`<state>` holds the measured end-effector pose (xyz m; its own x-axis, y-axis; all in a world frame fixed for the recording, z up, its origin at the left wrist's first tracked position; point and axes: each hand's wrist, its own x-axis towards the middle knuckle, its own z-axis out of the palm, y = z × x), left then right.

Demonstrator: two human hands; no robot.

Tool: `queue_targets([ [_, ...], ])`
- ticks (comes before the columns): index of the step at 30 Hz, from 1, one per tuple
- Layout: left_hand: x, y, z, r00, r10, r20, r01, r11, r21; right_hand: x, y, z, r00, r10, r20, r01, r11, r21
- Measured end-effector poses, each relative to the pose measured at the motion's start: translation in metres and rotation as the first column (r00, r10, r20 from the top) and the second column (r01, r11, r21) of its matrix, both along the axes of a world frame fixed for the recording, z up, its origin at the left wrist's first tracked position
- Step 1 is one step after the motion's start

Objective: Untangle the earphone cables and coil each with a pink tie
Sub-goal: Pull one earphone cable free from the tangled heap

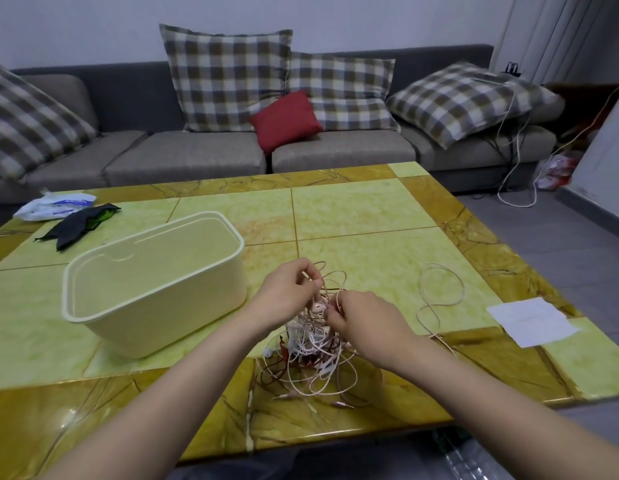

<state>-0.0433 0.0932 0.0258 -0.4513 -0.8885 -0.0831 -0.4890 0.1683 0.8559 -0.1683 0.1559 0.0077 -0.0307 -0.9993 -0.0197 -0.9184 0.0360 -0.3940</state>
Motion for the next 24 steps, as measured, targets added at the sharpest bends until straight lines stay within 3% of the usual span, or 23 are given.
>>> queue_targets([
  [4, 0.007, 0.001, 0.0, 0.983, 0.035, -0.18, 0.005, 0.977, 0.213, -0.007, -0.001, -0.005, 0.99, -0.031, 0.135, 0.028, 0.999, 0.022],
  [8, 0.008, 0.003, -0.003, 0.966, 0.077, -0.245, -0.003, 0.957, 0.29, -0.009, 0.001, -0.005, 0.981, -0.042, 0.191, 0.051, 0.998, -0.044],
  [13, 0.004, 0.003, 0.002, 0.983, 0.124, -0.133, -0.118, 0.992, 0.053, -0.013, 0.003, -0.001, 0.956, -0.038, 0.292, 0.074, 0.991, -0.112],
  [17, 0.003, -0.001, 0.014, 0.987, 0.146, -0.07, -0.157, 0.972, -0.175, -0.02, 0.005, 0.003, 0.967, -0.018, 0.252, 0.049, 0.992, -0.119],
  [20, 0.007, -0.005, 0.026, 0.971, 0.15, -0.186, -0.158, 0.987, -0.033, -0.03, 0.009, 0.005, 0.987, -0.009, 0.16, 0.019, 0.998, -0.061],
  [24, 0.012, -0.015, 0.028, 0.963, 0.187, -0.192, -0.205, 0.975, -0.079, -0.047, 0.013, 0.01, 0.991, -0.035, 0.127, 0.034, 0.999, 0.016],
])
